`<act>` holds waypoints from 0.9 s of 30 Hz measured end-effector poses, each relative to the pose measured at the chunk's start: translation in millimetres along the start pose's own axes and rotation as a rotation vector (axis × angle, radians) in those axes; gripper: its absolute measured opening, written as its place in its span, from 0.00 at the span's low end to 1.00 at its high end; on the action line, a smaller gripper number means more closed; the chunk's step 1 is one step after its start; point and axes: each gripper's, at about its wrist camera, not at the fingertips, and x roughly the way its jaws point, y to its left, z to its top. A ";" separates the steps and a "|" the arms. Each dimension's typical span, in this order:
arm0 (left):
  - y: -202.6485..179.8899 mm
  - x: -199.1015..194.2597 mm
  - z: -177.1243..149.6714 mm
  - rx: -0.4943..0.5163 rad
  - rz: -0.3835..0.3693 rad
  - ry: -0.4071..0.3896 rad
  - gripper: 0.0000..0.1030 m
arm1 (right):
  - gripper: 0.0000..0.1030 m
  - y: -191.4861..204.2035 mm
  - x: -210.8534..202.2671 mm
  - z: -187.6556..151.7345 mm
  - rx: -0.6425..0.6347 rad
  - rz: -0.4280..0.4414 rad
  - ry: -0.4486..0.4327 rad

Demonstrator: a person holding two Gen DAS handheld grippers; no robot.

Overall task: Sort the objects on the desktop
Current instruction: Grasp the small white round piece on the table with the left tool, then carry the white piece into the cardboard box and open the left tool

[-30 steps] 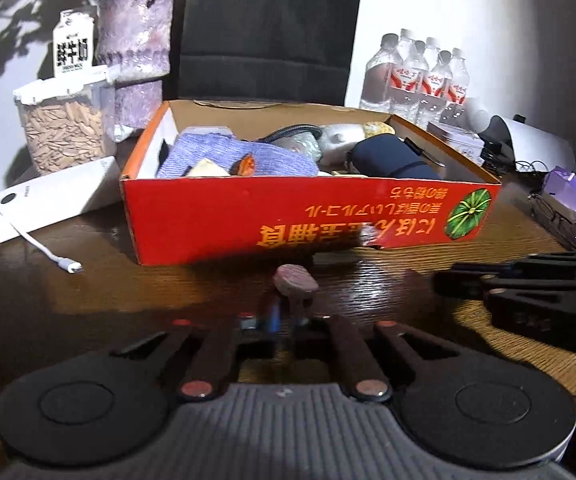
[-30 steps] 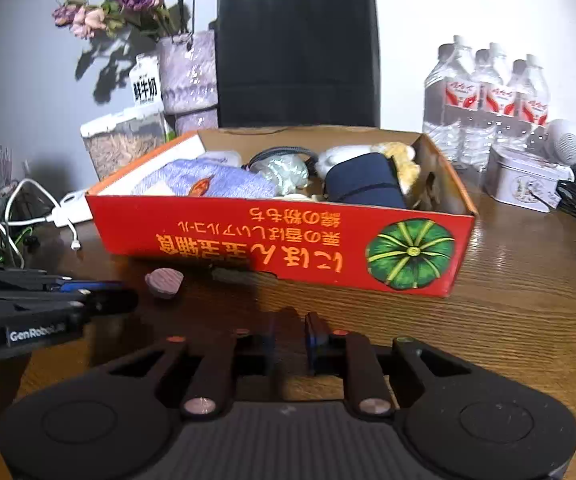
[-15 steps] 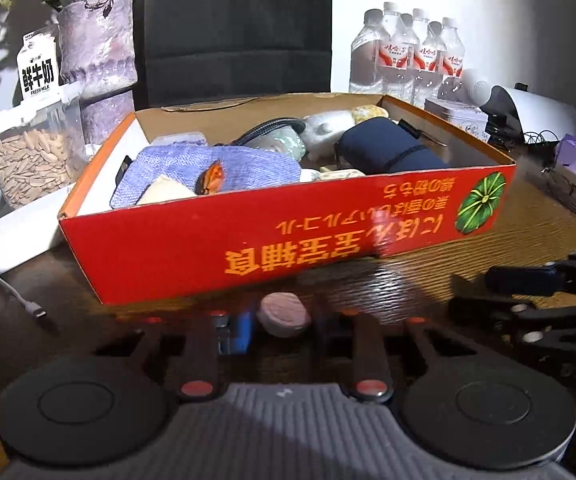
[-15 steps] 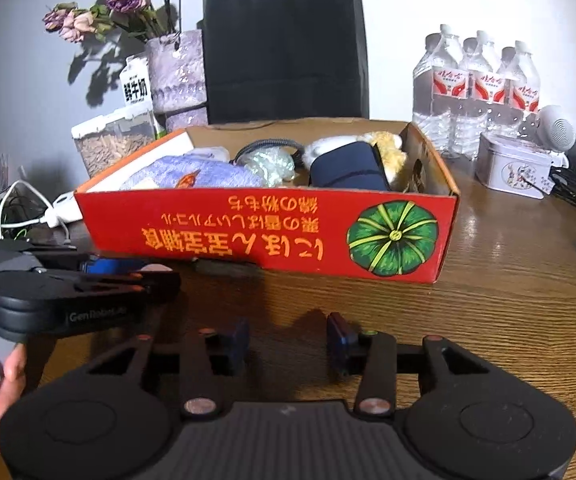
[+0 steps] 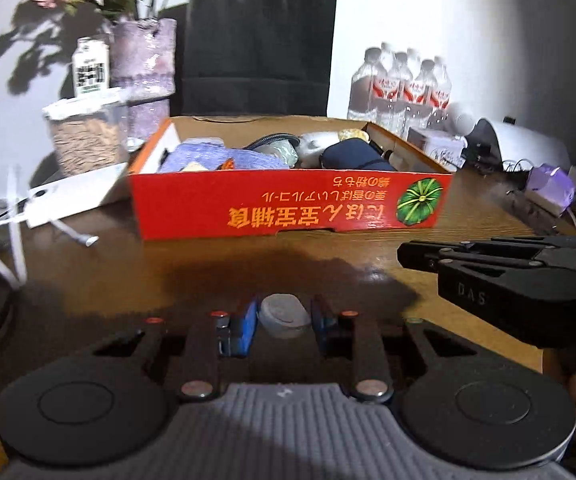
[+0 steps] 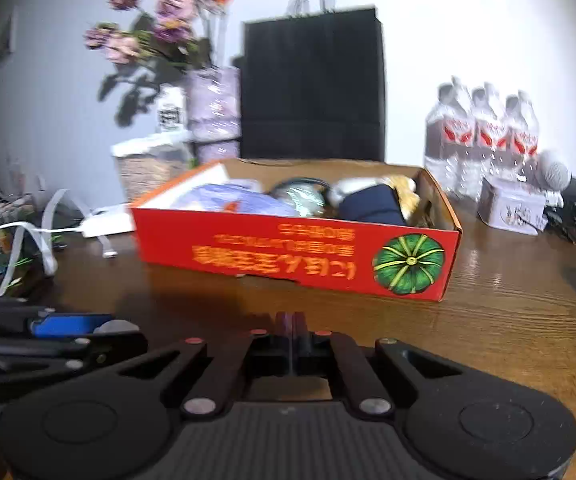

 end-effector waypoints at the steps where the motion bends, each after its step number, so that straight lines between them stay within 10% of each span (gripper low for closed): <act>1: -0.3 -9.9 -4.1 0.003 0.006 -0.007 0.28 | 0.01 6.0 -12.7 -5.5 -0.008 0.007 -0.018; 14: -8.4 -113.4 -59.8 0.045 -0.079 -0.129 0.29 | 0.00 51.7 -136.7 -86.2 -0.016 0.010 -0.047; 27: -11.7 -147.9 -75.1 0.060 -0.085 -0.202 0.29 | 0.00 66.0 -158.8 -87.8 -0.016 -0.048 -0.079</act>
